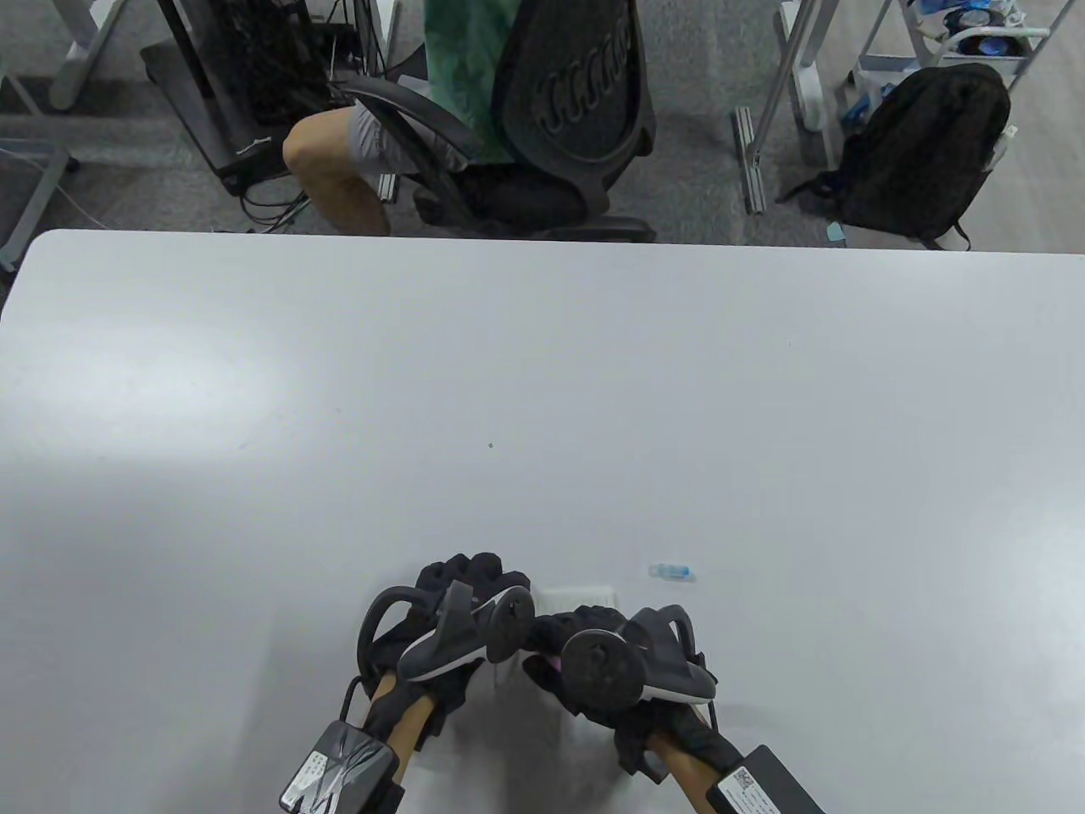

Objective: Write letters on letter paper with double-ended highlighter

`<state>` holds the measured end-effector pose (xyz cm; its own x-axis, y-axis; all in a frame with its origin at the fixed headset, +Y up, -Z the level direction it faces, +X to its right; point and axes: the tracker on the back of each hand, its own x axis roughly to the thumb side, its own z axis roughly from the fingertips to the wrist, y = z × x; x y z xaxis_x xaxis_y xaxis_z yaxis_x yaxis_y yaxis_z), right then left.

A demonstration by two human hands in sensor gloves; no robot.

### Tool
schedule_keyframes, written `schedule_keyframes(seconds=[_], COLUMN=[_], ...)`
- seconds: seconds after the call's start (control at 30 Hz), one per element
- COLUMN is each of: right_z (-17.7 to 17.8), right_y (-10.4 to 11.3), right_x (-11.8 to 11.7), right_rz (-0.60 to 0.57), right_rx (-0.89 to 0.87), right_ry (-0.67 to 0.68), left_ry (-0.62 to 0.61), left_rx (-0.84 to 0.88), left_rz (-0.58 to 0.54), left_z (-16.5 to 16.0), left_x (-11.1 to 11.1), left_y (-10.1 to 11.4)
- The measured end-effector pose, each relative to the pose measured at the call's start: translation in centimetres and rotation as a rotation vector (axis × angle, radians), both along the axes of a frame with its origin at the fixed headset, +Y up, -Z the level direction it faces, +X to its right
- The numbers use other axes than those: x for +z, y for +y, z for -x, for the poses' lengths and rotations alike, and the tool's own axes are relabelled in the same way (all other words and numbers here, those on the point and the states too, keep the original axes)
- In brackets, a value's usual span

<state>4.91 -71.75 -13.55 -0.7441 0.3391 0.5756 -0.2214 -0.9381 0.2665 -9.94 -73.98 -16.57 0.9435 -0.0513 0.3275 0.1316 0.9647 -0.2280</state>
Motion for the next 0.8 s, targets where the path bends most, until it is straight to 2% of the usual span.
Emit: schedule_keyframes(seconds=[0.6, 0.8], right_z=[-0.8, -0.9], right_y=[-0.2, -0.4], right_x=[-0.3, -0.2], right_rz=[-0.006, 0.093], right_rx=[0.008, 0.010], right_ry=[-0.038, -0.010], left_ry=[-0.030, -0.063], left_rx=[-0.034, -0.037], left_rz=[-0.001, 0.002], left_z=[-0.3, -0.7], left_x=[0.2, 0.4], left_y=[-0.1, -0.1])
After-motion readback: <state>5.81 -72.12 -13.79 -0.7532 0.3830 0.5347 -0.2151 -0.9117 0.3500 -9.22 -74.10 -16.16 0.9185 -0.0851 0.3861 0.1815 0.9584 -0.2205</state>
